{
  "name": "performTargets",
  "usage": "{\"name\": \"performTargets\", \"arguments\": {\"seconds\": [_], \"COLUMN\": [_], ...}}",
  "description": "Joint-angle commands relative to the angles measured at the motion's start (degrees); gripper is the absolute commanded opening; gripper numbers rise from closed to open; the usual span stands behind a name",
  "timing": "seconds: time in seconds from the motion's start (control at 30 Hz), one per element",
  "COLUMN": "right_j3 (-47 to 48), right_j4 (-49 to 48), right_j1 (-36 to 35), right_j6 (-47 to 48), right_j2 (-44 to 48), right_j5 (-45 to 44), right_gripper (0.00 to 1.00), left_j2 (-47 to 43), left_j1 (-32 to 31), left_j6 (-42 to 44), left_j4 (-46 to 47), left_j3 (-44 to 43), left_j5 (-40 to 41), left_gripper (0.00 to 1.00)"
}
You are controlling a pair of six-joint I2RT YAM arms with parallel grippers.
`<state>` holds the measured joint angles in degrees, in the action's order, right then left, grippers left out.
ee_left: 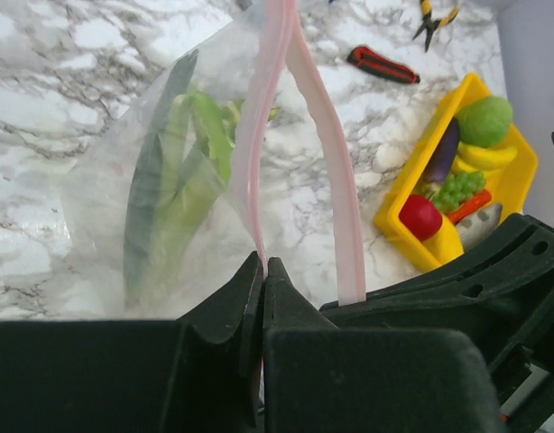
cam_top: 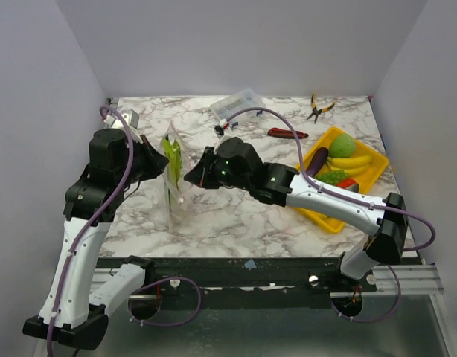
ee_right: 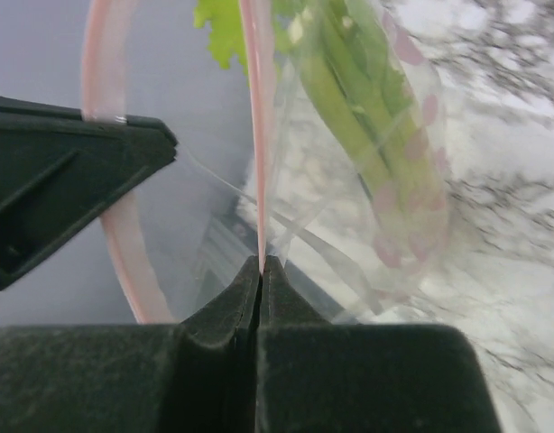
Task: Place the food in the zip-top bag and seal the zipper
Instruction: Adjust the zipper food storage bag at the center of the board, then pick up the fake fish from the bin.
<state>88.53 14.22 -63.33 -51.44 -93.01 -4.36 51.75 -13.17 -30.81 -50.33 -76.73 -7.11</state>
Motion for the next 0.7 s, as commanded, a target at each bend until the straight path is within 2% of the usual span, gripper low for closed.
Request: {"name": "performTargets", "arguments": {"seconds": [0.0,0.07,0.33,0.5,0.57,0.67], "right_j3": [-7.57,-8.28,-3.41,-0.48,-2.23,-9.4], "right_j4": [-2.27,0.03,13.08,23.71,26.17,26.37], "right_j1": [-0.08,0.11,0.1,0.84,4.1,14.77], "right_j6": [0.43,2.12,11.38,15.78,16.22,16.48], "right_j2": [4.83,5.83,9.23,12.75,15.16,20.24], "right_j5": [-7.52,-10.45,-21.86,-35.75,-38.02,-33.63], "right_gripper": [0.04,0.08,0.34,0.48,0.52,0.53], "left_j2": [3.26,4.26,7.31,8.54,8.94,9.51], "left_j1": [0.31,0.39,0.41,0.34,0.34,0.32], "left_j6": [1.63,1.43,-0.72,-1.95,-2.15,-2.32], "left_j4": [4.81,6.87,13.0,15.01,15.34,15.78], "left_j3": [4.95,6.2,7.37,7.56,7.43,7.16], "left_j5": [-5.93,-8.9,-17.91,-20.6,-21.13,-21.7], "left_gripper": [0.0,0.0,0.0,0.0,0.0,0.0]}}
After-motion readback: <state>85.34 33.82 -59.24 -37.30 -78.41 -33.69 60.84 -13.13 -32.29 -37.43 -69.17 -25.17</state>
